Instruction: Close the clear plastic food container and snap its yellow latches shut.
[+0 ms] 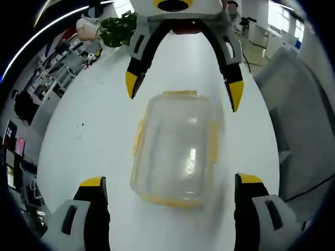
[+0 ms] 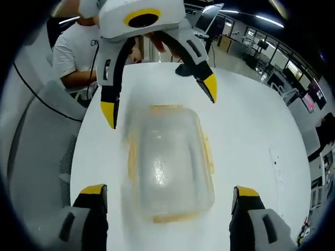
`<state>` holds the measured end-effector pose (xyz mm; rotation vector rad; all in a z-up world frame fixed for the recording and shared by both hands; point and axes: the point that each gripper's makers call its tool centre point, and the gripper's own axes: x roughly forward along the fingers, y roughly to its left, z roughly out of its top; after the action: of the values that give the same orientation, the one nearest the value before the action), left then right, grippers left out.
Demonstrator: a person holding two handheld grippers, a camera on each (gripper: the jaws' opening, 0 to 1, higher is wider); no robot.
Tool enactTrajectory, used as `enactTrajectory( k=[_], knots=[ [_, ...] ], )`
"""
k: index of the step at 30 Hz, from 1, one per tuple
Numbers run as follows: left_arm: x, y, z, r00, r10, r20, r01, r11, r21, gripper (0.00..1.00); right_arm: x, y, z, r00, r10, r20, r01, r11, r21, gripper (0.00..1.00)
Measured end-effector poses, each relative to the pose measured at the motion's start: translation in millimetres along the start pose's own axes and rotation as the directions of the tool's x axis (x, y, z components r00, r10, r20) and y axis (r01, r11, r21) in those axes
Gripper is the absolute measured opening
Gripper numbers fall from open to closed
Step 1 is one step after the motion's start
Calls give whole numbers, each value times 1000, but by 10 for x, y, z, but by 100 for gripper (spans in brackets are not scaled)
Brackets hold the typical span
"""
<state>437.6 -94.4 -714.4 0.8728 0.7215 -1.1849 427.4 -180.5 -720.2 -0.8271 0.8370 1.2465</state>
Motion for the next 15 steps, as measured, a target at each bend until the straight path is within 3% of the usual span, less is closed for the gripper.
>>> enactTrajectory(
  k=[5, 8, 13, 15],
  knots=[
    [-110, 51, -18, 998, 60, 27, -57, 994, -97, 99, -95, 52, 17, 999, -33, 31, 32, 999, 40, 99],
    [-177, -19, -33, 997, 59, 41, -51, 985, -166, 99, -145, 107, 0, 998, -54, 42, 52, 997, 55, 99],
    [-247, -106, -80, 996, 82, 37, -74, 980, -186, 99, -197, 169, -31, 996, -78, 51, 74, 994, 80, 99],
    [-283, -147, -76, 994, 93, 54, -80, 975, -208, 99, -236, 177, 2, 992, -97, 85, 87, 990, 114, 99]
  ],
)
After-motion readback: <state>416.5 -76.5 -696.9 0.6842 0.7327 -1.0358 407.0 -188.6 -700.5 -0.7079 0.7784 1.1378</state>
